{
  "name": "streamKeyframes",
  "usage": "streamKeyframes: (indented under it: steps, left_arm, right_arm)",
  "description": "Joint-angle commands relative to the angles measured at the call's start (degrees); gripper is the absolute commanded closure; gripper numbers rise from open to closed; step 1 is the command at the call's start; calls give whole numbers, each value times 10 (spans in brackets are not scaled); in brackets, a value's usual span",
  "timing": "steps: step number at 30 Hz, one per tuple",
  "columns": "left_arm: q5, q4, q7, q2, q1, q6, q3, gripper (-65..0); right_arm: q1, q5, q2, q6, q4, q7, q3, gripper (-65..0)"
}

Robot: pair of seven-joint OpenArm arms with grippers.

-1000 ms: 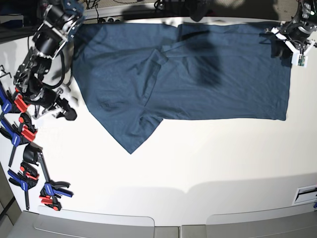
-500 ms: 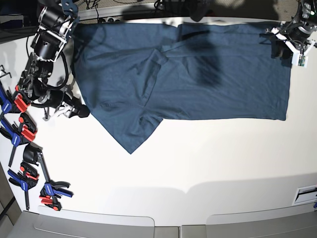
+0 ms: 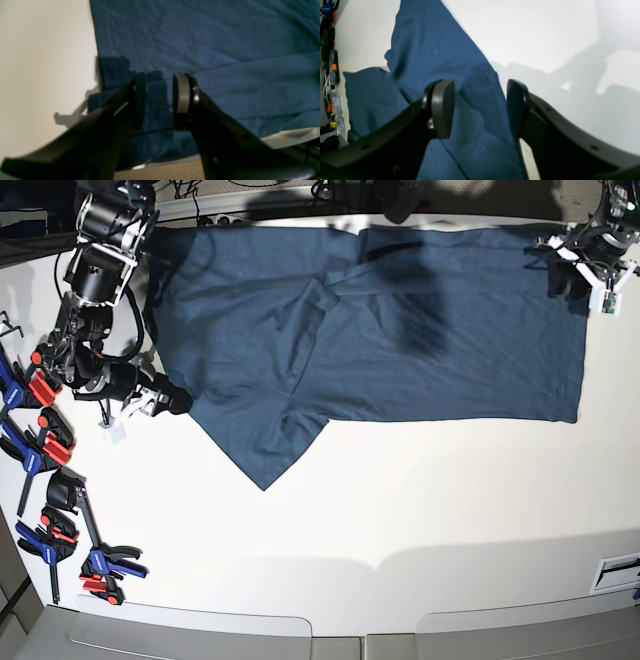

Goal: Fold the T-shirt properly
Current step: 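Release the right gripper and move it to the shirt's sleeve corner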

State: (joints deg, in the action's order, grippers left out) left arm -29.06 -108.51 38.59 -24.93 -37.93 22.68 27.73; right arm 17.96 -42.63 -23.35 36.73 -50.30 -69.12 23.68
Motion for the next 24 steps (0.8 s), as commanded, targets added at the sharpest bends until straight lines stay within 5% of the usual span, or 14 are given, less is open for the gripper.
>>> streamKeyframes:
  steps: [1, 24]
  left_arm:
    - [-3, -10, -14, -8, -2, 0, 5, -168]
    - [-3, -10, -25, -8, -2, 0, 5, -168]
  right_arm:
    - [9, 0, -9, 3, -7, -9, -1, -316]
    - [-9, -38, 0, 4, -7, -18, -1, -312]
